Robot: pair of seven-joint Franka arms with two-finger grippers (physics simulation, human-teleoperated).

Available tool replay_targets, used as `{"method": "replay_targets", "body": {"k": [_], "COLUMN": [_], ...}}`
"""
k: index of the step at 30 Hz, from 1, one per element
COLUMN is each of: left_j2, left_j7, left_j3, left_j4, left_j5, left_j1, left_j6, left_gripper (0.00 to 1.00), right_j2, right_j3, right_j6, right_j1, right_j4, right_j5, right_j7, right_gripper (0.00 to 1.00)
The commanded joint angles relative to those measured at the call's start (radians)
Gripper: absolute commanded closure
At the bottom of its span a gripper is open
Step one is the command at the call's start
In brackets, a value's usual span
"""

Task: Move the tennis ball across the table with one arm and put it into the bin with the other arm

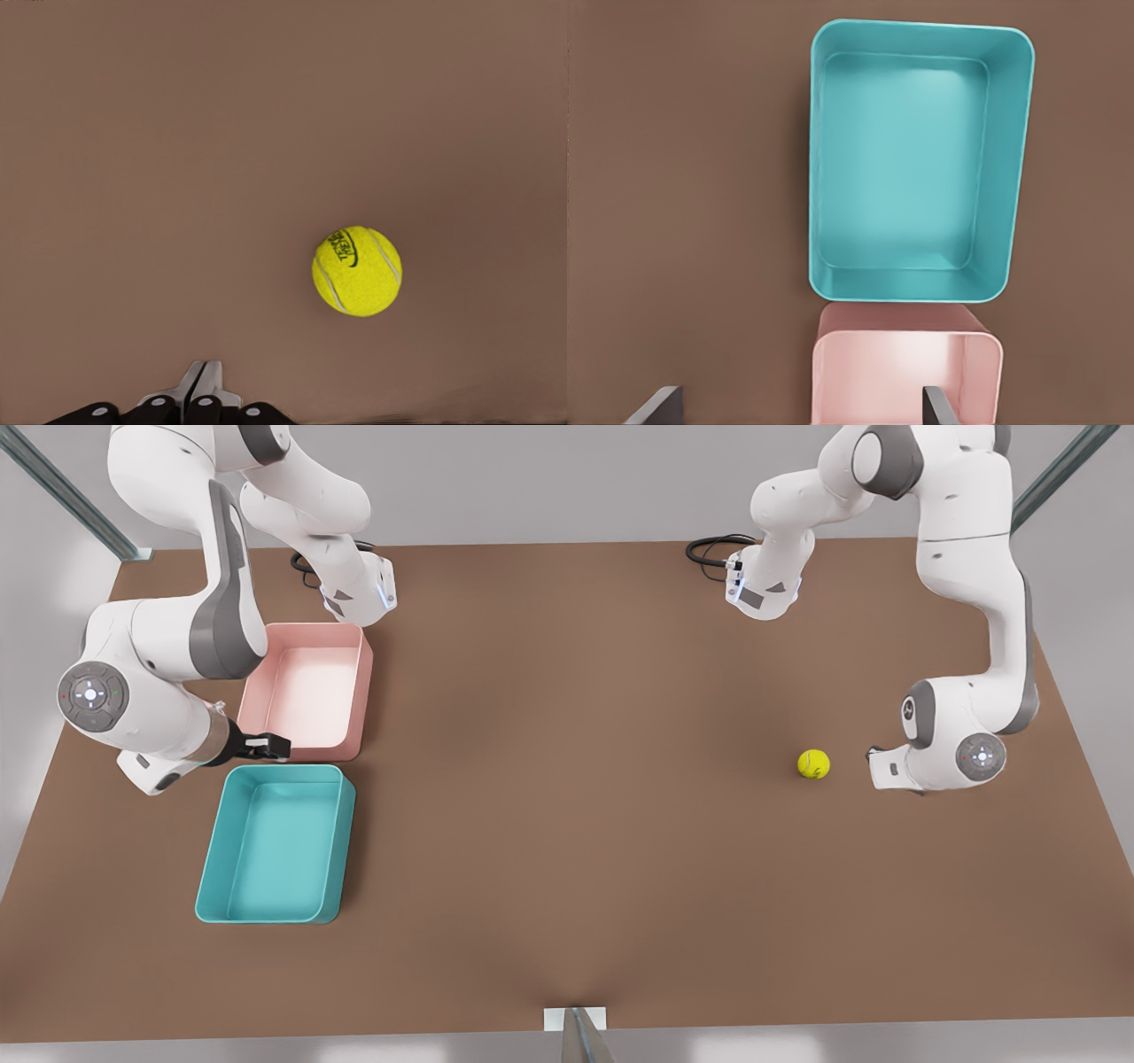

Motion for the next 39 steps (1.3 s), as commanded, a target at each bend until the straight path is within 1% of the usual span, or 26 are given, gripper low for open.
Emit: {"method": "replay_targets", "body": {"k": [1,2,3,5,8,13,15,16,18,21,22,26,28,38,39], "left_j2": [-0.001,-0.005,-0.005,-0.015,-0.024,-0.034,-0.034,-0.032,-0.028,-0.02,-0.015,-0.006,0.018,0.015,0.017], "left_j7": [1.262,1.259,1.242,0.937,0.659,0.587,0.585,0.596,0.596,0.763,0.765,0.671,0.635,0.633,0.613], "left_j3": [-0.005,-0.005,-0.008,-0.013,-0.025,-0.027,-0.027,-0.034,-0.044,-0.044,-0.044,-0.044,-0.044,-0.044,-0.044], "left_j4": [-0.046,-0.068,-0.094,-0.15,-0.195,-0.249,-0.264,-0.264,-0.269,-0.266,-0.266,-0.266,-0.266,-0.273,-0.279], "left_j5": [0.04,0.109,0.125,0.18,0.218,0.229,0.255,0.307,0.315,0.309,0.307,0.289,0.266,0.264,0.24], "left_j1": [0.026,0.023,0.018,0.012,0.012,0.012,0.005,-0.005,-0.003,-0.003,-0.003,-0.008,-0.002,-0.008,-0.028], "left_j6": [0.114,0.119,0.126,0.143,0.142,0.116,0.114,0.12,0.12,0.134,0.137,0.155,0.27,0.258,0.257], "left_gripper": [0.79,0.79,0.79,0.79,0.79,0.79,0.79,0.79,0.79,0.79,0.79,0.79,0.79,0.79,0.79], "right_j2": [-0.002,-0.002,-0.002,-0.001,-0.001,0.004,0.005,0.007,0.007,0.016,0.042,0.047,0.048,0.048,0.05], "right_j3": [0.0,0.0,0.0,0.0,0.0,-0.001,0.0,0.0,0.0,0.0,0.0,0.002,0.0,0.0,0.002], "right_j6": [0.008,0.009,0.009,0.011,0.011,0.011,0.011,0.011,0.011,0.009,0.002,-0.015,-0.018,-0.018,-0.018], "right_j1": [-0.002,-0.002,-0.002,-0.002,0.0,0.0,0.0,0.0,0.0,0.0,0.001,0.005,0.003,0.005,0.008], "right_j4": [0.0,0.0,0.0,0.0,0.0,0.0,0.002,0.0,0.0,0.019,0.066,0.089,0.091,0.091,0.091], "right_j5": [0.01,0.01,0.01,0.01,0.01,0.008,0.01,0.011,0.011,0.011,0.004,-0.004,-0.003,-0.006,-0.004], "right_j7": [-0.008,-0.008,-0.008,-0.008,-0.008,-0.008,-0.008,-0.008,-0.008,-0.025,-0.029,-0.029,-0.029,-0.029,-0.026], "right_gripper": [0.0,0.0,0.0,0.0,0.0,0.0,0.0,0.0,0.0,0.0,0.0,0.0,0.0,0.0,0.0]}}
